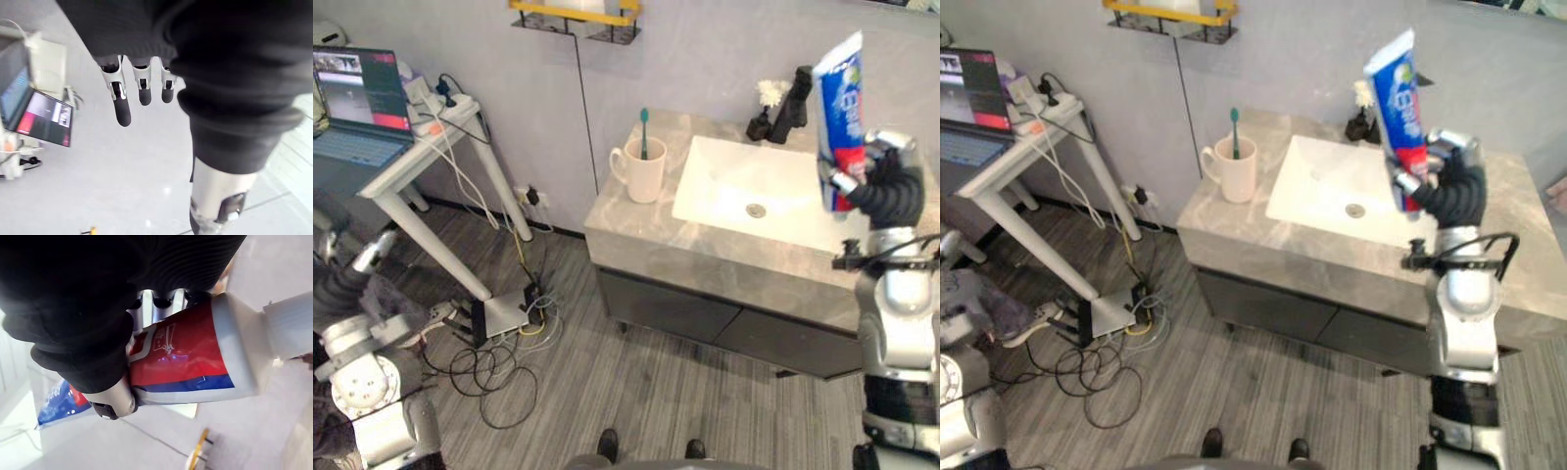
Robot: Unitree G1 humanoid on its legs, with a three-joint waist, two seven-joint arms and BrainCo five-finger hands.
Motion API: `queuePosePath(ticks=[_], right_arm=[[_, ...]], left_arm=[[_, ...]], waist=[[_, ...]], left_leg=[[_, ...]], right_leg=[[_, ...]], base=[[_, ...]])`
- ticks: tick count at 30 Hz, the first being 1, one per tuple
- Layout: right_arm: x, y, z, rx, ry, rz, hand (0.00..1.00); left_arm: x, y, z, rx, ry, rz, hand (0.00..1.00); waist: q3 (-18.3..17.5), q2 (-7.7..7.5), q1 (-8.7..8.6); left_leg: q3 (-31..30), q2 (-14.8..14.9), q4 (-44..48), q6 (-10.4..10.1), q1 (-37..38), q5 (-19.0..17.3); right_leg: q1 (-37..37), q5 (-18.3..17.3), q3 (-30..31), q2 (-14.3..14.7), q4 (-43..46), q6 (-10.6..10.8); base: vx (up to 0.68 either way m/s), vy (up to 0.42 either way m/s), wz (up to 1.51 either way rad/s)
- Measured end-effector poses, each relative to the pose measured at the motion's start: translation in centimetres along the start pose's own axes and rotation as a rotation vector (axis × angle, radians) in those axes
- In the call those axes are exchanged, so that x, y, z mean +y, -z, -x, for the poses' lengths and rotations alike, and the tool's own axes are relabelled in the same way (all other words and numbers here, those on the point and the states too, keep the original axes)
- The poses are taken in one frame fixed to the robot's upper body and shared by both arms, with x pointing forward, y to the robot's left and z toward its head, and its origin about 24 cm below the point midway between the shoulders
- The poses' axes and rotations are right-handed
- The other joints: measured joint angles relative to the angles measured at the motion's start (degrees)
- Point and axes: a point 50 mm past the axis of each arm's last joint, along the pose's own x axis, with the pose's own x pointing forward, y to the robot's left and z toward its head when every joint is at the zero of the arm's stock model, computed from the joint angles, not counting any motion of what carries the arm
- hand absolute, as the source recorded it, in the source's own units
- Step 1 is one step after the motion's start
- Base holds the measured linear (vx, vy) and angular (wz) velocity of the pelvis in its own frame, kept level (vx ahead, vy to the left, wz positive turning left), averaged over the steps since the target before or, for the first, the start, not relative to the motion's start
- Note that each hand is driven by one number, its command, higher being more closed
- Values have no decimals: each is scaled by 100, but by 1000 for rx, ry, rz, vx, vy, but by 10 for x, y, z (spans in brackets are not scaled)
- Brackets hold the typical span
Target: Organize washtable
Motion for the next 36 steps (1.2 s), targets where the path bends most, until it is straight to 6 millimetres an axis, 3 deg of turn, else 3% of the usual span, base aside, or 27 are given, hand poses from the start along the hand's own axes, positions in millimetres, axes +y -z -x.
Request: queuePosePath(ticks=[4,9,12,19,27,36], right_arm=[[19,6,17,45,-59,-85,100],[60,9,33,92,-177,-249,100],[85,8,37,100,-227,-347,100],[127,1,39,106,-343,-465,100],[151,-11,34,56,-447,-488,100],[163,-18,33,31,-501,-510,100]], left_arm=[[-20,-9,2,-29,102,55,0],[-66,-8,18,16,367,252,0],[-103,-1,41,122,505,430,0],[-152,11,75,319,678,657,0],[-187,3,85,364,847,786,0],[-206,-3,85,360,984,801,0]], waist=[[-76,-15,1],[-148,-18,-11],[-157,-32,-38],[-164,-43,-165],[-165,-43,-201],[-259,-21,-329]], left_leg=[[-6,10,-34,-5,69,0],[-2,26,-34,-26,69,15],[11,32,-9,-31,69,21],[102,44,4,-21,88,48],[233,46,4,-20,158,45],[261,48,5,-20,161,47]], right_leg=[[79,-46,-10,1,28,-5],[77,-47,-16,6,35,-6],[73,-46,-10,8,35,-5],[61,-42,42,33,21,-6],[69,-6,155,36,18,-2],[65,5,165,37,-2,-4]], base=[[-55,-12,6],[-30,-10,1],[0,0,0],[-6,-8,-5],[-33,-2,-8],[-19,-1,0]])
